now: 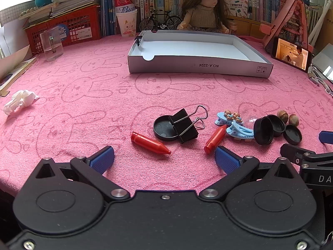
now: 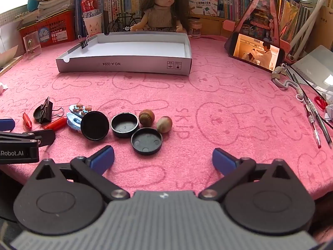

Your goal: Organize rigid objects

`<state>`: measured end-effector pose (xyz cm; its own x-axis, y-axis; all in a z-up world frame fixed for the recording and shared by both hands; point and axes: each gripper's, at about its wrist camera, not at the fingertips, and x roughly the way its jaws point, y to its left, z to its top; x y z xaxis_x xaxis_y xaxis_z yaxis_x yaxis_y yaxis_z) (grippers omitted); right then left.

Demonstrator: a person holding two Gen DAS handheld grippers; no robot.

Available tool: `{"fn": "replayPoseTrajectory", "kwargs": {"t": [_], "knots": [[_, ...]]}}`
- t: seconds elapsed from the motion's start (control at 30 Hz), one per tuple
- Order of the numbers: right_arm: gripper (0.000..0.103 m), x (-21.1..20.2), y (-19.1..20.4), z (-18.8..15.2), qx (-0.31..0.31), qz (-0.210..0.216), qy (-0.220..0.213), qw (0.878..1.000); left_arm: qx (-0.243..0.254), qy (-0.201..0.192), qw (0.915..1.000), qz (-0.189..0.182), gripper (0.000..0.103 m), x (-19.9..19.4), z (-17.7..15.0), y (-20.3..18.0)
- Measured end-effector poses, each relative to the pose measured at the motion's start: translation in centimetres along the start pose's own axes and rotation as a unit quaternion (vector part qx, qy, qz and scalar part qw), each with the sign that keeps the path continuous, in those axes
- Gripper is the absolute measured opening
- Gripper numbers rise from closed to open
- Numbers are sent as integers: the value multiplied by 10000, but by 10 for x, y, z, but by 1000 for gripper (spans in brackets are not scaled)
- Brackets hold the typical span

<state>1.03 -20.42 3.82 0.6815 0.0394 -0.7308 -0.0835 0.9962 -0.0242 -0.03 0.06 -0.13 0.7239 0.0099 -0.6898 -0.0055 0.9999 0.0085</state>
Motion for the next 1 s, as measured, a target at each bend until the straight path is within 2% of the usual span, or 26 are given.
{"fn": "replayPoseTrajectory", "kwargs": {"t": [1.0], "knots": [[103,1,1,0,0,-2,7,10000,-9,10,10000,4,103,3,2,-1]]}}
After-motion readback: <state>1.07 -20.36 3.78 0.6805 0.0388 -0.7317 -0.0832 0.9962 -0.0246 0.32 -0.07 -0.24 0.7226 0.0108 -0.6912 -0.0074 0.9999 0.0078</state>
